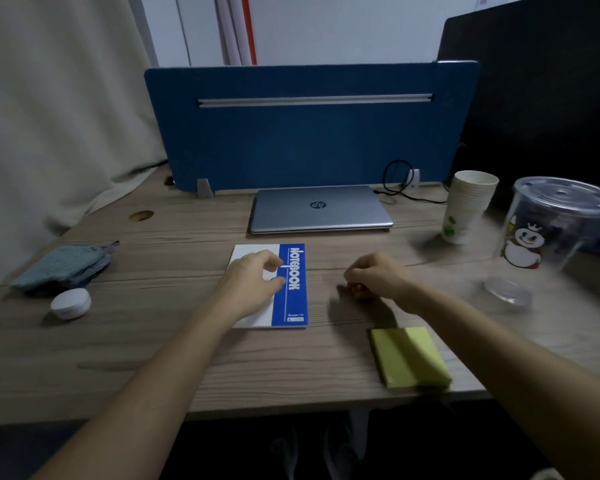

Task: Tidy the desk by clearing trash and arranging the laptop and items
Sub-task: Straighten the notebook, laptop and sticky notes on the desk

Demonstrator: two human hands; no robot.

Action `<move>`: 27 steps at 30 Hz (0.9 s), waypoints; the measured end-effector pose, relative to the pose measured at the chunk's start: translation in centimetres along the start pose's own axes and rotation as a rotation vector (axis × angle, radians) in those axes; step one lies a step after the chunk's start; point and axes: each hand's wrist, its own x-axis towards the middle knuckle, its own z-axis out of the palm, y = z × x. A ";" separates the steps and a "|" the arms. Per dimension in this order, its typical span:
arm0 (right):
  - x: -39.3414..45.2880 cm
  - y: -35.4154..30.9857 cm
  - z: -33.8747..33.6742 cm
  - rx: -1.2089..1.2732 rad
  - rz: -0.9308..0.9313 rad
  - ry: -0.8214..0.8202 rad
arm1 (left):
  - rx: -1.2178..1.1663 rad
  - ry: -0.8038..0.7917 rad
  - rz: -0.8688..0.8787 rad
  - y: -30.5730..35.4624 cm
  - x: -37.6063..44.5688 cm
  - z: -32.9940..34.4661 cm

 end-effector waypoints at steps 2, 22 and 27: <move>-1.0 0.9 -1.4 -0.026 -0.010 -0.016 | -0.044 -0.091 0.047 1.5 -0.4 0.8; -11.6 5.7 -7.9 -0.413 -0.260 -0.370 | 0.262 -0.406 0.358 9.5 -8.9 6.6; -11.7 6.2 -7.3 -0.636 -0.396 -0.293 | 0.149 -0.343 0.338 9.7 -8.8 7.0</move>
